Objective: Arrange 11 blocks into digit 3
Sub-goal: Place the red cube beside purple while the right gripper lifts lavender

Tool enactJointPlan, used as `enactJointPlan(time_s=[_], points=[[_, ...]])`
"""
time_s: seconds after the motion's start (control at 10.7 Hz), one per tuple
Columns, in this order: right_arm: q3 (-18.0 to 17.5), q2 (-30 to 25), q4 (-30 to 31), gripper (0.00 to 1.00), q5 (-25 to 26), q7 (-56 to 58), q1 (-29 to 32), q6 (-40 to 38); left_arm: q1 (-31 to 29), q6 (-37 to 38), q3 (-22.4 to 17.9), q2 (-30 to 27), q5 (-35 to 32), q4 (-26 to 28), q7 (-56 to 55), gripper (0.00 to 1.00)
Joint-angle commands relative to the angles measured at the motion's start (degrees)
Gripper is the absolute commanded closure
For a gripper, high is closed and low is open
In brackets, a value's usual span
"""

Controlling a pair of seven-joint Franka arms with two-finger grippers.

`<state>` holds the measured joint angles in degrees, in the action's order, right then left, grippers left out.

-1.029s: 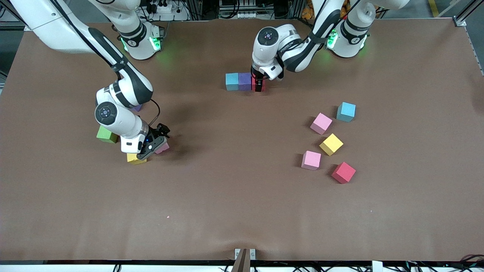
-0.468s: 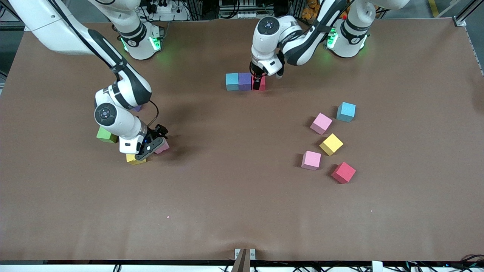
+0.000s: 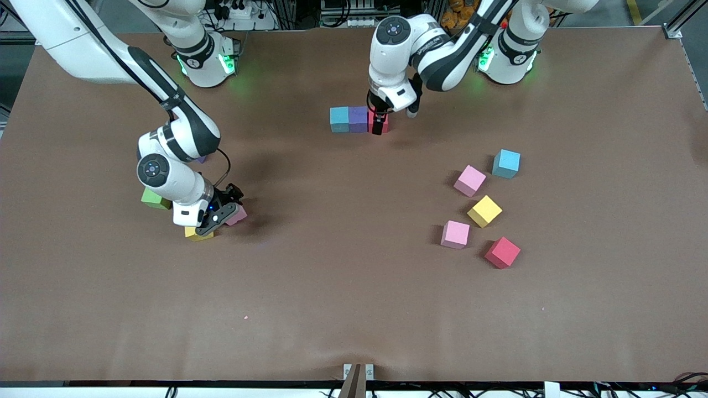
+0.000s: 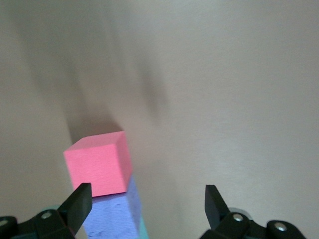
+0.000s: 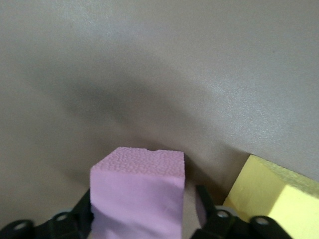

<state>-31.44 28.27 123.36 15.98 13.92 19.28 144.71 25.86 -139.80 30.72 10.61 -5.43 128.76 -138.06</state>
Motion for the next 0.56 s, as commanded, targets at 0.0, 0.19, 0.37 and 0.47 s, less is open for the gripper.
enactJointPlan(time_s=[0.0,0.19,0.37,0.47], points=[[0.1,-0.7,-0.7,0.7,0.7,-1.6,-0.4,-0.6,-3.3,6.8,0.7,-0.4,1.7,-5.9,6.7,0.0],[0.0,-4.0,-0.6,0.76,-0.2,-4.3,-2.5,-0.9,-6.6,11.6,0.6,-0.4,4.2,-10.2,16.7,0.0],[-0.5,-5.9,-0.9,0.76,-0.9,-13.3,-6.3,-4.3,-8.8,15.3,0.3,0.0,5.5,-13.1,27.6,0.0],[-0.5,-6.7,-0.9,0.76,-2.1,-18.0,-8.4,-4.3,-11.1,17.3,0.2,0.2,5.4,-14.0,33.2,0.0]])
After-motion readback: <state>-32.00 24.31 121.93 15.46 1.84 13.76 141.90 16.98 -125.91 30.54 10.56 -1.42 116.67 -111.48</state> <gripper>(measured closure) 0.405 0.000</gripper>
